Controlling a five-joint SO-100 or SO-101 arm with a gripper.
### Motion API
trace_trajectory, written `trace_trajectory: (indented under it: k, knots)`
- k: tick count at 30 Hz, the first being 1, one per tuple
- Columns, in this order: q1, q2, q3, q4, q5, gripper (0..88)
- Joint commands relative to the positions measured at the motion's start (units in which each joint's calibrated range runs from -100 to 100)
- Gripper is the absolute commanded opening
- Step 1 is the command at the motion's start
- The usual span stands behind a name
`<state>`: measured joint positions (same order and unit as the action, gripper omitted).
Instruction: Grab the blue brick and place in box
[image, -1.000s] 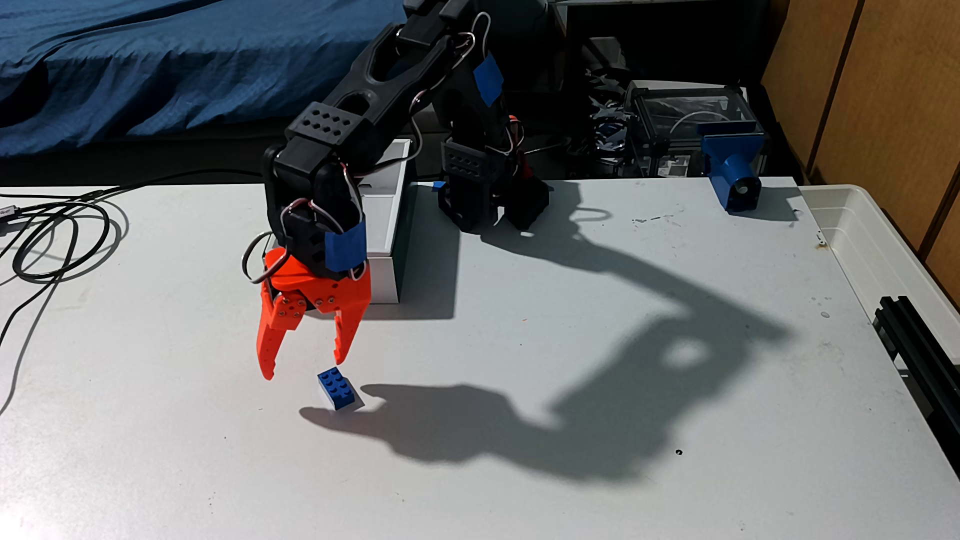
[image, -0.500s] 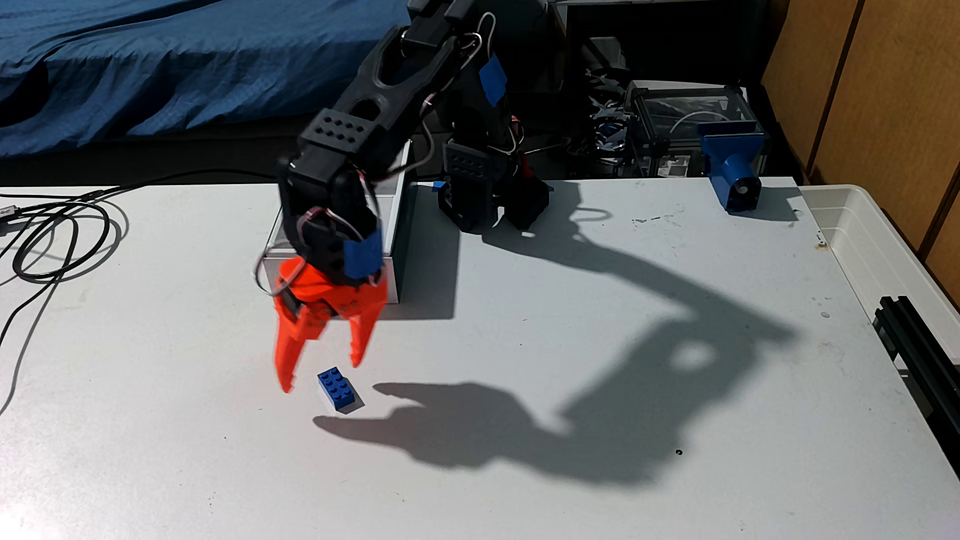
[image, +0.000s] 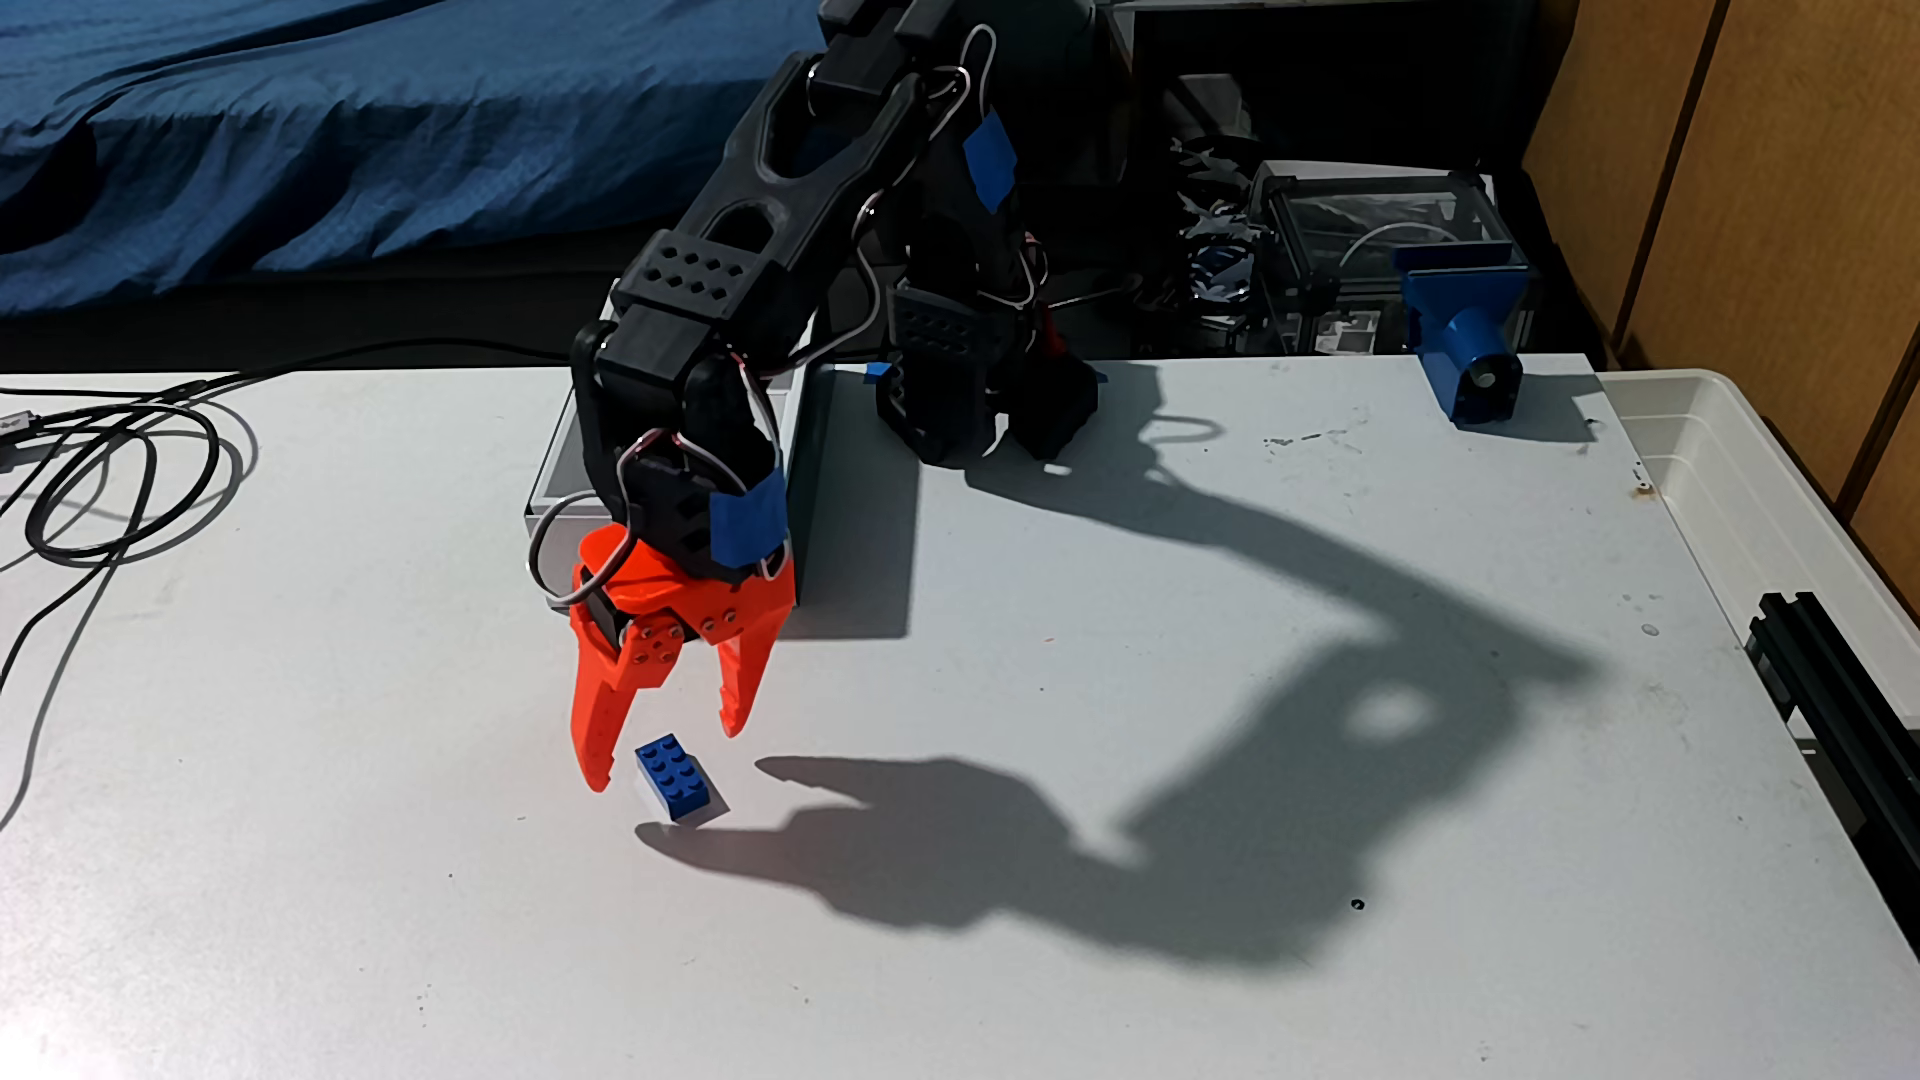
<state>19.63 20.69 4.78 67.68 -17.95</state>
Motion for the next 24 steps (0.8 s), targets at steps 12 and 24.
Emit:
trace_trajectory:
  k: [12,24]
  knots:
    - [1.32,3.79,-2.30,-1.63,-0.02,27.1]
    - [0.95,3.87,-2.30,-1.20,-0.13,19.6]
